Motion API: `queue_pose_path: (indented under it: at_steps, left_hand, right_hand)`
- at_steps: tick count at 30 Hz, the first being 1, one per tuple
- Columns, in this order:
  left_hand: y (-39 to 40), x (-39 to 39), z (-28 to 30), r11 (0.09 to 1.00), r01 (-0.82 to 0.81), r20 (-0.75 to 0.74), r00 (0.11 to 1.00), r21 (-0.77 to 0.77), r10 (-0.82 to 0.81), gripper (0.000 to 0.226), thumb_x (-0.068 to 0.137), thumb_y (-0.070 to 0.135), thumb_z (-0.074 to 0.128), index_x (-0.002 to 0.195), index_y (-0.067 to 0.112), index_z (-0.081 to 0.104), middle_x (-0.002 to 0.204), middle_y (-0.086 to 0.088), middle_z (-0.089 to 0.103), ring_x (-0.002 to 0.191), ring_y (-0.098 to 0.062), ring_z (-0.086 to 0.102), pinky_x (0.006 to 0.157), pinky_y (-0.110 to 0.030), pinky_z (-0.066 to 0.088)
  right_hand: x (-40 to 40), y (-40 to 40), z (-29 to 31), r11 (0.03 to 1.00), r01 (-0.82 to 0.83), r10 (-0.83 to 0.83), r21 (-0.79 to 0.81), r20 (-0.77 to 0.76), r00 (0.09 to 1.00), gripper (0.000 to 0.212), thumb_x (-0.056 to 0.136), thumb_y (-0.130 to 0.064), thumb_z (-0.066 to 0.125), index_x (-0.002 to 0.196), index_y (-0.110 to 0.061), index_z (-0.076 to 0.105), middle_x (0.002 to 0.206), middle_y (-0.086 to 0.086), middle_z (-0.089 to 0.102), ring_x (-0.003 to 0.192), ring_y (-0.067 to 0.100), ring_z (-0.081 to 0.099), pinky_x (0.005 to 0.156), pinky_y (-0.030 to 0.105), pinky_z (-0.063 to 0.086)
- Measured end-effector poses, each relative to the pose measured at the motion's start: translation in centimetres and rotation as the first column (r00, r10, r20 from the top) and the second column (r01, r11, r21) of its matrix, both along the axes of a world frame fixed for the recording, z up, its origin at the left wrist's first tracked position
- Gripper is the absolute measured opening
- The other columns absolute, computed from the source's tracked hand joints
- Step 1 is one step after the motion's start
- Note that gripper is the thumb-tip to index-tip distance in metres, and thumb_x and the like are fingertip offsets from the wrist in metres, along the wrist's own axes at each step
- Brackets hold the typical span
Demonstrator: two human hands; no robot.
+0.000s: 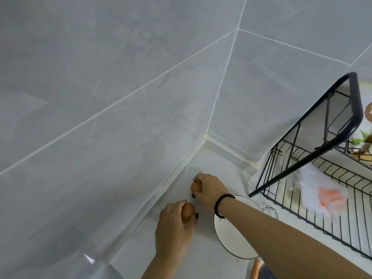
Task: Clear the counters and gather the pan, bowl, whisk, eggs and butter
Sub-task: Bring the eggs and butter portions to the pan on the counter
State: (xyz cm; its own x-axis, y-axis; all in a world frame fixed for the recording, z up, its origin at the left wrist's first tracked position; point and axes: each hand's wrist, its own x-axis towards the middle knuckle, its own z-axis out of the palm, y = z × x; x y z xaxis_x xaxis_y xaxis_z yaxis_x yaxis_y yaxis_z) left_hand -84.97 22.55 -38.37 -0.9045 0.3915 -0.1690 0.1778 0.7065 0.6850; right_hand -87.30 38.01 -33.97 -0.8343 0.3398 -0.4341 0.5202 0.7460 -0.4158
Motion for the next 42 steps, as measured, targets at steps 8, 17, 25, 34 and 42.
queue_pose_path:
  at_steps: [8,17,25,34,42]
  left_hand:
    - [-0.4,0.3,-0.3,1.0,-0.014,-0.023,1.0,0.004,0.014,0.054,0.086,0.055,0.061,0.134,0.035,0.047,0.121,0.017,0.05,0.117,-0.005,0.044,0.085,-0.016,0.045]
    - [-1.4,1.1,0.3,0.995,-0.089,0.01,0.996,0.048,0.088,0.051,0.082,0.048,0.067,0.128,0.03,0.054,0.116,0.013,0.053,0.109,-0.009,0.052,0.088,-0.028,0.05]
    - [-3.1,3.6,2.4,0.979,-0.197,0.012,0.98,0.054,0.197,0.045,0.086,0.041,0.065,0.127,0.027,0.054,0.121,0.01,0.054,0.109,-0.011,0.055,0.089,-0.03,0.05]
    - [-4.5,11.6,5.7,0.957,-0.283,-0.016,0.959,0.06,0.284,0.035,0.09,0.037,0.062,0.123,0.026,0.057,0.111,0.01,0.05,0.096,-0.008,0.058,0.087,-0.026,0.048]
    - [-5.4,23.9,9.9,0.862,-0.469,-0.037,0.874,0.193,0.484,0.028,0.089,0.03,0.066,0.115,0.023,0.061,0.108,0.006,0.057,0.084,-0.004,0.058,0.074,-0.021,0.042]
  right_hand:
    - [0.0,0.2,0.8,1.0,-0.005,0.006,-0.025,0.028,1.0,0.05,0.087,-0.023,0.057,0.136,-0.02,0.044,0.129,0.006,0.054,0.113,0.024,0.055,0.094,0.037,0.049]
    - [2.6,1.9,3.2,0.996,0.066,-0.073,-0.058,-0.145,0.987,0.044,0.088,-0.022,0.063,0.13,-0.022,0.051,0.129,-0.001,0.055,0.109,0.017,0.058,0.092,0.029,0.049]
    - [7.6,1.9,6.0,0.983,0.13,-0.17,-0.133,-0.36,0.917,0.024,0.088,-0.017,0.063,0.111,-0.022,0.062,0.112,-0.007,0.06,0.083,0.007,0.061,0.073,0.01,0.044]
    - [15.3,2.3,10.5,0.964,0.137,-0.239,-0.228,-0.519,0.821,0.016,0.087,-0.015,0.065,0.102,-0.022,0.066,0.103,-0.012,0.062,0.072,-0.004,0.054,0.06,-0.001,0.039]
    - [25.6,3.2,14.0,0.955,-0.002,-0.176,-0.297,-0.571,0.802,0.016,0.086,-0.016,0.066,0.1,-0.024,0.065,0.101,-0.012,0.063,0.08,-0.001,0.056,0.071,0.011,0.043]
